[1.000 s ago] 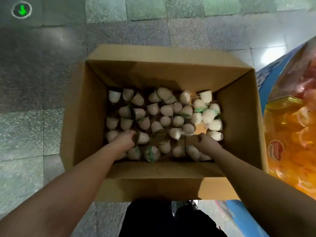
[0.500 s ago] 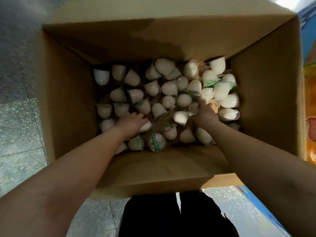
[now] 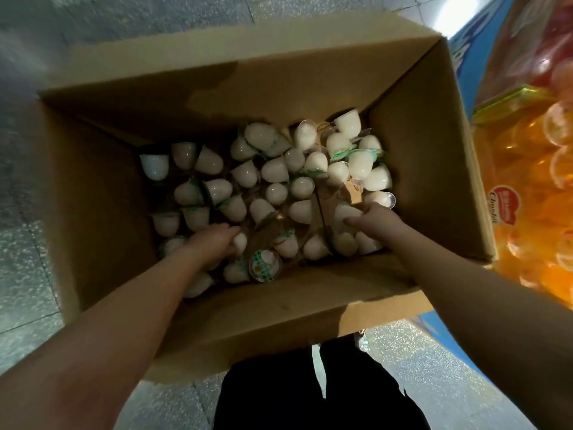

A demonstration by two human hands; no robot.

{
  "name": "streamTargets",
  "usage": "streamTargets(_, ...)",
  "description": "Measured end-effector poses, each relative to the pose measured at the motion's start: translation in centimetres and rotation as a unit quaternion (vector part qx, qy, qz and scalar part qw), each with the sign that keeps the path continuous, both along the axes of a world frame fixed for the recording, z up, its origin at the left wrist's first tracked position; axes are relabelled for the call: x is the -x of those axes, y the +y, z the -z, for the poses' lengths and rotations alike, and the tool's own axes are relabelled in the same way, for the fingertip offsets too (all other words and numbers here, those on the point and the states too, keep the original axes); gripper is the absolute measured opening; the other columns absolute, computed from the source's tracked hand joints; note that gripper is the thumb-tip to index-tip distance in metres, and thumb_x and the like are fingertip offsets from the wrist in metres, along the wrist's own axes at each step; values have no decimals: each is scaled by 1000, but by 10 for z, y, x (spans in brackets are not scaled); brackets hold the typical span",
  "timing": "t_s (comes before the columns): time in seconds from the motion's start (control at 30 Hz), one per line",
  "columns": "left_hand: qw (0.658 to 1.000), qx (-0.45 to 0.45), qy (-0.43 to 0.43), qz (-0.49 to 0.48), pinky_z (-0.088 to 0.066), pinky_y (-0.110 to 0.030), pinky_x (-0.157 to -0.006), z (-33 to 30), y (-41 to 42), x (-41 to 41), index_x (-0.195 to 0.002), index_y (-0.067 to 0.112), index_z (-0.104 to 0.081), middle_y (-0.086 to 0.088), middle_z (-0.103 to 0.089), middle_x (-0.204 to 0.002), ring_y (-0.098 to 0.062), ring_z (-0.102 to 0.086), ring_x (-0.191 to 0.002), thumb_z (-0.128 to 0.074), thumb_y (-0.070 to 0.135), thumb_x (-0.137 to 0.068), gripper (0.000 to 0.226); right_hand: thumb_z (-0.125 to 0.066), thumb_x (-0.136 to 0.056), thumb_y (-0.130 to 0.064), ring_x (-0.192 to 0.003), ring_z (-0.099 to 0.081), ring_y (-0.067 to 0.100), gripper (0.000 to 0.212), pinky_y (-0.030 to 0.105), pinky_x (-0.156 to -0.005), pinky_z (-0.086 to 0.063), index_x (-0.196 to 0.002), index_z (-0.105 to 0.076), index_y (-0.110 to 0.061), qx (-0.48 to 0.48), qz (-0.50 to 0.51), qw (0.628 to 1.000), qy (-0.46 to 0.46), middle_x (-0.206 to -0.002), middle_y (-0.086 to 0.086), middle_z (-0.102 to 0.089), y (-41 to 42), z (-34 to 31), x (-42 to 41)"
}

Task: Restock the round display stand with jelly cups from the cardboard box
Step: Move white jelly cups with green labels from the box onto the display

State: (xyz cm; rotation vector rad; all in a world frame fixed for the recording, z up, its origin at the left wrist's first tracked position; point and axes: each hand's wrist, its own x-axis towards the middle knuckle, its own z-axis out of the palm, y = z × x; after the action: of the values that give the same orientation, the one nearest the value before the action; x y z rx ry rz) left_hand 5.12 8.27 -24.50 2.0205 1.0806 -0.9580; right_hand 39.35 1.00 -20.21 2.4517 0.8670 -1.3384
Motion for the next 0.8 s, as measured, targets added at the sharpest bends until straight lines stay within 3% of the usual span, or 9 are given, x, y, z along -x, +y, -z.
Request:
streamTargets(0.13, 990, 3, -26, -135, -44, -34, -92, -34, -8, -14, -148, 29, -36, -4, -44, -143, -24, -48, -124, -59, 42, -93, 61, -73, -81, -50, -105, -60, 29, 60, 42, -83, -54, -123, -46, -17, -47, 141, 985, 89, -119, 10, -59, -9, -42, 1)
streamTargets(0.2, 953, 22, -85, -290, -44, -28, -83, -59, -14, -20, -144, 32, -42, 0, -48, -138, -18, -52, -116, -66, 40, -90, 59, -76, -81, -43, -105, -60, 26, 62, 40, -84, -56, -126, -46, -13, -108, 269, 939, 187, -118, 10, -58, -16, -65, 2)
streamTargets(0.27, 867, 79, -173, -461, -50, -30, -84, -92, -21, -29, -133, 38, -52, 2, -54, -133, -16, -56, -112, -70, 36, -87, 50, -78, -81, -38, -98, -58, 23, 68, 34, -80, -53, -137, -45, -18, -151, 376, 862, 305, -118, 12, -58, -25, -89, 3)
streamTargets(0.33, 748, 176, -261, -584, -54, -43, -92, -131, -31, -45, -120, 37, -60, -5, -58, -129, -24, -61, -111, -69, 29, -88, 34, -73, -87, -28, -80, -61, 21, 59, 28, -71, -55, -138, -45, -23, -183, 438, 787, 394, -109, 13, -62, -39, -115, 3)
streamTargets(0.4, 661, 261, -324, -625, -52, -48, -94, -169, -44, -66, -121, 27, -62, -12, -61, -126, -30, -62, -110, -66, 26, -87, 34, -61, -93, -17, -68, -67, 17, 46, 26, -61, -59, -136, -46, -22, -214, 465, 721, 468, -98, 12, -69, -59, -143, 3)
streamTargets(0.43, 643, 284, -343, -623, -52, -47, -91, -186, -53, -77, -125, 23, -60, -14, -63, -125, -30, -63, -109, -66, 28, -84, 42, -58, -92, -14, -69, -69, 18, 48, 28, -65, -61, -138, -46, -19, -232, 464, 698, 494, -97, 12, -71, -72, -157, 3)
streamTargets(0.57, 627, 320, -374, -604, -55, -38, -73, -246, -100, -127, -128, 16, -55, -13, -65, -117, -28, -64, -101, -65, 25, -84, 46, -74, -76, -6, -97, -70, 33, 67, 40, -84, -59, -137, -48, -19, -299, 452, 633, 553, -112, 22, -69, -139, -202, -12)
streamTargets(0.63, 648, 322, -384, -574, -55, -34, -65, -271, -134, -157, -124, 15, -57, -14, -64, -114, -26, -64, -96, -62, 21, -86, 39, -88, -60, -9, -108, -67, 36, 84, 42, -89, -58, -133, -51, -27, -331, 432, 652, 528, -124, 18, -65, -180, -220, -23)
streamTargets(0.8, 715, 297, -385, -502, -54, -34, -66, -321, -241, -230, -108, 25, -54, -10, -64, -109, -25, -64, -91, -63, 18, -90, 21, -83, -58, -17, -109, -65, 18, 81, 29, -92, -50, -130, -49, -32, -446, 396, 704, 385, -120, 3, -66, -315, -254, -50)
